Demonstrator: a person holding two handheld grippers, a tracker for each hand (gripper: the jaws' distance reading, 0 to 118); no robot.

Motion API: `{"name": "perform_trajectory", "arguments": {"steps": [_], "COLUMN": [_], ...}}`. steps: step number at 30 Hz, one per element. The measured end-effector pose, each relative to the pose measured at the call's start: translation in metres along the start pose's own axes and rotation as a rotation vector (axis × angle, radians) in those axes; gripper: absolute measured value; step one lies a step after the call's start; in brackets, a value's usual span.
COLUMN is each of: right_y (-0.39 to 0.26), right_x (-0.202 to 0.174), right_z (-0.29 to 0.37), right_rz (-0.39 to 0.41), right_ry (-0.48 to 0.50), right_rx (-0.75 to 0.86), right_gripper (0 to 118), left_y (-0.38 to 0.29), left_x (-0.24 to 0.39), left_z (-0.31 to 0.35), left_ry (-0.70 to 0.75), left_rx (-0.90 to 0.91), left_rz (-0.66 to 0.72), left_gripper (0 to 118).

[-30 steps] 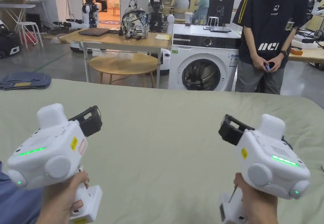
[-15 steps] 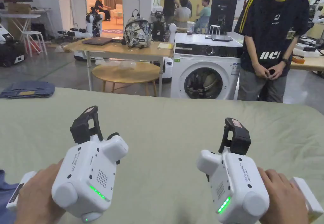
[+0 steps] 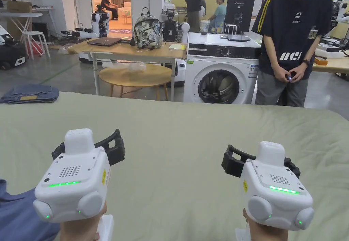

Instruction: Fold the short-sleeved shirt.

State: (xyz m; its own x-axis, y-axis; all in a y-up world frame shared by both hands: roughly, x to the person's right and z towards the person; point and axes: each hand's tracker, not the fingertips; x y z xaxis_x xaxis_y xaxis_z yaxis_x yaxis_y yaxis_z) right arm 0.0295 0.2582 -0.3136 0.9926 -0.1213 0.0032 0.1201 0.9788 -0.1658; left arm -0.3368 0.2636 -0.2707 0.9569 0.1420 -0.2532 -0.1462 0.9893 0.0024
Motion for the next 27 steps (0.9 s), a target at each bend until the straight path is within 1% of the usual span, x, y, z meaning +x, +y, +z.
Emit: {"name": "perform_trajectory", "arguments": {"steps": [3, 5, 7, 11, 12, 13, 14, 15, 16, 17, 18, 19, 20, 21, 23, 25, 27], "right_y": [0.004, 0.007, 0.01, 0.007, 0.005, 0.004, 0.003, 0.003, 0.002, 0.001, 0.002, 0.002, 0.002, 0.001, 0.001, 0.001, 0.001], "right_x": [-0.002, -0.003, -0.007, -0.016, -0.018, -0.019, -0.02, -0.02, -0.02, -0.021, -0.02, -0.019, -0.018, -0.015, -0.013, -0.013, -0.012], "right_z": [0.004, 0.005, 0.005, 0.006, 0.007, 0.008, 0.009, 0.01, 0.011, 0.012, 0.011, 0.008, 0.008, 0.007, 0.008, 0.008, 0.01], "right_rz": [0.006, 0.021, 0.059, 0.152, 0.162, 0.172, 0.179, 0.184, 0.187, 0.189, 0.194, 0.194, 0.184, 0.154, 0.151, 0.152, 0.151], "right_ry": [0.002, 0.008, 0.012, 0.002, 0.0, -0.006, -0.012, -0.022, -0.032, -0.039, -0.046, -0.053, -0.051, -0.025, -0.028, -0.029, -0.025], "right_rx": [0.031, 0.034, 0.036, 0.049, 0.052, 0.053, 0.053, 0.056, 0.063, 0.068, 0.067, 0.058, 0.057, 0.054, 0.049, 0.049, 0.05], "right_gripper": [118, 118, 118, 118, 118, 118, 116, 108, 88, 43, 8, 0, 0, 0, 0, 0, 0], "left_y": [0.003, 0.004, 0.004, 0.007, 0.007, 0.007, 0.007, 0.006, 0.006, 0.005, 0.004, 0.005, 0.005, 0.006, 0.005, 0.005, 0.004], "left_x": [0.004, 0.008, 0.015, 0.025, 0.027, 0.029, 0.03, 0.032, 0.033, 0.035, 0.035, 0.034, 0.033, 0.033, 0.034, 0.032, 0.032], "left_z": [0.003, 0.005, 0.004, 0.007, 0.008, 0.009, 0.01, 0.011, 0.012, 0.012, 0.012, 0.013, 0.014, 0.015, 0.015, 0.014, 0.012], "left_ry": [-0.004, -0.007, -0.004, -0.02, -0.028, -0.027, -0.022, -0.019, -0.012, 0.005, 0.016, 0.013, -0.006, -0.019, -0.006, -0.036, -0.015], "left_rx": [0.009, 0.021, 0.02, 0.025, 0.032, 0.036, 0.042, 0.047, 0.051, 0.056, 0.058, 0.056, 0.046, 0.037, 0.023, -0.012, -0.021], "left_rz": [-0.032, -0.096, -0.169, -0.221, -0.231, -0.246, -0.259, -0.27, -0.278, -0.286, -0.286, -0.275, -0.249, -0.232, -0.239, -0.209, -0.209], "left_gripper": [96, 96, 96, 96, 94, 91, 80, 67, 48, 26, 16, 13, 11, 8, 1, 0, 0]}}
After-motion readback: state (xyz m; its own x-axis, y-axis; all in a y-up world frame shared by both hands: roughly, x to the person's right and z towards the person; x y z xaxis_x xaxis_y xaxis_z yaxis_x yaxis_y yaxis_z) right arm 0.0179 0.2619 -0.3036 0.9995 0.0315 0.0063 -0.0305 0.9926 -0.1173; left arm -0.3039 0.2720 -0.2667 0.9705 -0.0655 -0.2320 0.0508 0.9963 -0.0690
